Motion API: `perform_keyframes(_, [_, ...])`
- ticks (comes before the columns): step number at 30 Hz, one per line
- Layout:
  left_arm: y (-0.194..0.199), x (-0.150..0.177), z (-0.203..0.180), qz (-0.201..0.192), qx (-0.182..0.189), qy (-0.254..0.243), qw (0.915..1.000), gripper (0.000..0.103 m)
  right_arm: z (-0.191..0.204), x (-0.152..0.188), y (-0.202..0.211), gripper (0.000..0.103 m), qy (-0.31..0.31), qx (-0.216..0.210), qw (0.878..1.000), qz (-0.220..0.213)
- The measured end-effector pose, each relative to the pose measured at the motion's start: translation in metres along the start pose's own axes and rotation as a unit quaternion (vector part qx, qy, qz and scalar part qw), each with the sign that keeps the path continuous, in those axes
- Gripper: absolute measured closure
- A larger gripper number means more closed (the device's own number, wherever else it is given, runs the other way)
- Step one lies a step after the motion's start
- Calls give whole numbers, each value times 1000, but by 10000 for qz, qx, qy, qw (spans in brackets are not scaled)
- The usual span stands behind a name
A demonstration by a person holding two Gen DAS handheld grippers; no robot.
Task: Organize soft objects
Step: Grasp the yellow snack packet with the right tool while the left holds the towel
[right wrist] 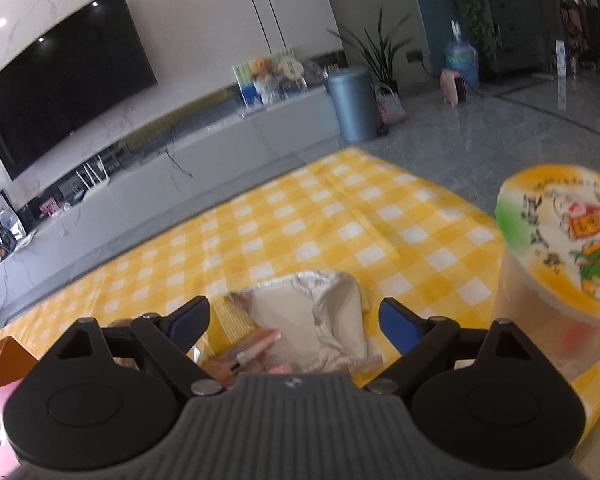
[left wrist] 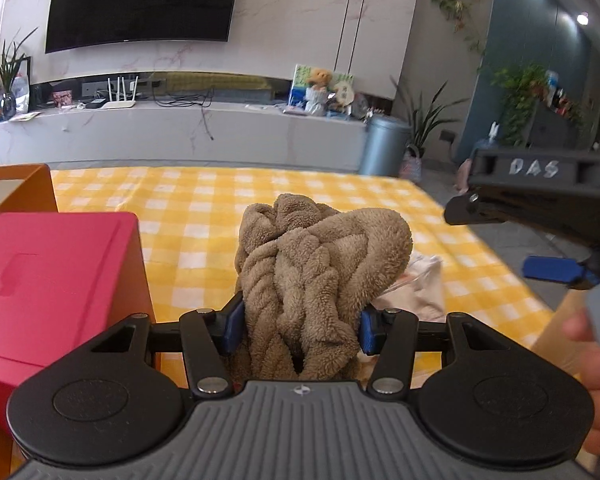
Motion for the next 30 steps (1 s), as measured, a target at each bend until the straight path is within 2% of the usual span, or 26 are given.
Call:
perform_keyframes(5, [18,-4,12,-59,318,65,9995,42,4,0,0,14,-20,24,10000,-53])
perform_keyframes(11, [36,-9,30,-266,495,353,9978,42,10,2,-8,14,211,151,9997,35])
perform_keyframes(14, [43,-13,35,-413,586,412,9966,42,16,3,-14,7,308,263,9992,-28])
perform_keyframes(17, [48,-15,37,-545,525,408,9963,42,28,5,-28,6,546,320,9980,-12])
perform_keyframes(20, [52,-17,38,-635,435,406,9962,42,50,13,-47,5,1152,438,9922,163])
perform_keyframes(24, [51,-20,41,-505,602,316,9964,42,78,20,-65,5,2116,627,9749,303])
perform_keyframes(27, [53,-19,43,-544,578,307,9964,42,80,16,-75,5,2181,669,9728,390])
perform_keyframes(30, [54,-16,43,-553,507,291,9968,42,73,15,-93,6,2095,741,9725,692])
Point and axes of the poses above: each gripper's, at about its wrist camera, not at the fingertips, and y roughly against the way its jaws point, z to its left, x to its underside, the point moved 1 cm from there along -y, roughly the way its jaws point, and after that the axes turned 8 degrees about z, right-handed, at the moved point
